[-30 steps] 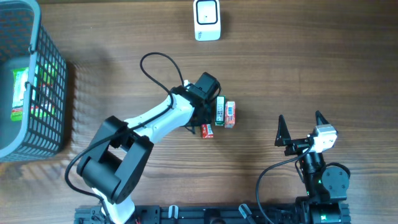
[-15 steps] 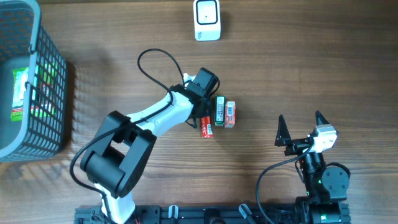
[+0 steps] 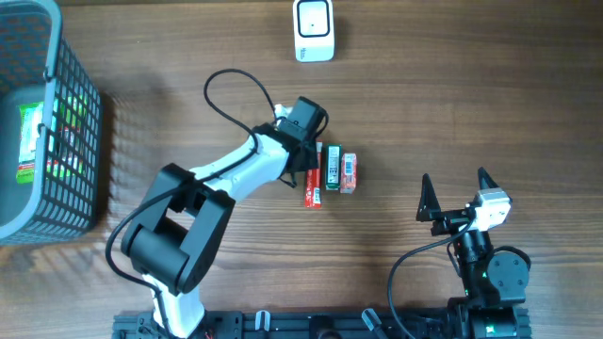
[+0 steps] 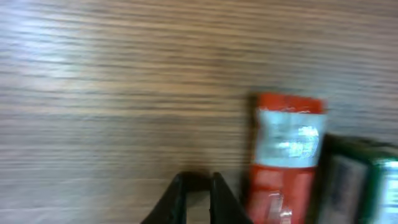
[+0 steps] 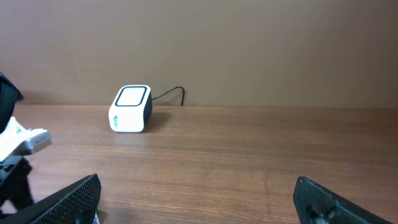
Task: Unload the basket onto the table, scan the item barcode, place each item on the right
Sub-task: 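Withdraw the left gripper back toward the basket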
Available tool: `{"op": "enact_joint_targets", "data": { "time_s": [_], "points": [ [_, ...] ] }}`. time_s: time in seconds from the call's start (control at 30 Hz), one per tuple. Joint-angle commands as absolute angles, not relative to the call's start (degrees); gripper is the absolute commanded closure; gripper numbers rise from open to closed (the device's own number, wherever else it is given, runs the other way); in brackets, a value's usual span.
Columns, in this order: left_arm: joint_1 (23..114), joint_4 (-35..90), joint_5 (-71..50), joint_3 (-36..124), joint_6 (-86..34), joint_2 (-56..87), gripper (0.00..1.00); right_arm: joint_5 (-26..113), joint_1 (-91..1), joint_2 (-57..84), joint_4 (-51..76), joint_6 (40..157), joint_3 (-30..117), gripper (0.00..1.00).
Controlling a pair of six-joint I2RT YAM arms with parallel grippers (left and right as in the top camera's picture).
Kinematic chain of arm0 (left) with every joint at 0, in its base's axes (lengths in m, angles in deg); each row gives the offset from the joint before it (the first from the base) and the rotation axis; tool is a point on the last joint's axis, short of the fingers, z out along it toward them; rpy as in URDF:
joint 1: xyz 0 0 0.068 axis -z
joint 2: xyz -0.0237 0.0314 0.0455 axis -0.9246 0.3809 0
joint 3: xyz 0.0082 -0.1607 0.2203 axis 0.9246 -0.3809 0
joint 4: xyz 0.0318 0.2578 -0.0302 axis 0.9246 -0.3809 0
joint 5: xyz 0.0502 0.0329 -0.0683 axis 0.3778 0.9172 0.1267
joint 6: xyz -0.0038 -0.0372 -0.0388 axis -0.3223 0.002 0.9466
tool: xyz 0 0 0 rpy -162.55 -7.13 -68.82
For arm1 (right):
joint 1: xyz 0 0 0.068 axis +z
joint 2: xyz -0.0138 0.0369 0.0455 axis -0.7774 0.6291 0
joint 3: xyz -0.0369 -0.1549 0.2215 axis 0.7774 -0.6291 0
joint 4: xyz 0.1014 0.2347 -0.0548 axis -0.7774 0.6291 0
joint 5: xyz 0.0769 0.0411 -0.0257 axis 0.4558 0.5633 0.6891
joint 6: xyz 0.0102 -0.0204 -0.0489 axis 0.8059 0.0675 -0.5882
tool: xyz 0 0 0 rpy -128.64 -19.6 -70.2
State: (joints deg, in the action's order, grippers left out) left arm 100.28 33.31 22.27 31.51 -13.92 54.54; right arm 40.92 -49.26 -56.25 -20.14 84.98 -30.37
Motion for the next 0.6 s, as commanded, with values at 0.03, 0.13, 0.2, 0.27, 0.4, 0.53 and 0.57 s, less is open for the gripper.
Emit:
{"op": "enact_joint_targets", "data": {
  "time_s": [0.03,0.13,0.2,0.27,0.4,0.53,0.57],
  "points": [
    [92.7,20.0,22.1,42.1,-21.6,48.9,0.81,41.8,-49.5,-56.2,-20.5,84.5,-30.4,0.0],
    [85.9,9.6,22.0,53.7,-27.7,44.6,0.6,41.8,-49.5,-56.2,-20.5,84.5,-30.4,0.0],
    [77.9,3.5,22.0,64.7,-30.1,42.1,0.29,41.8,-49.5,-56.2,-20.5,84.5,-30.4,0.0],
    [68.0,1.2,21.9,74.3,-30.6,40.2,0.06,41.8,-49.5,-56.2,-20.5,84.5,-30.4,0.0],
    [51.6,2.6,21.3,82.3,-35.3,38.3,0.0,41.8,-49.5,-56.2,-20.5,84.5,-30.4,0.0],
    [37.0,3.1,21.3,82.3,-40.9,39.7,0.0,41.8,-49.5,-56.2,-20.5,84.5,-30.4,0.0],
    [34.6,3.0,20.9,82.0,-40.9,40.5,0.0,41.8,-49.5,-56.2,-20.5,84.5,-30.4,0.0]
  ]
}}
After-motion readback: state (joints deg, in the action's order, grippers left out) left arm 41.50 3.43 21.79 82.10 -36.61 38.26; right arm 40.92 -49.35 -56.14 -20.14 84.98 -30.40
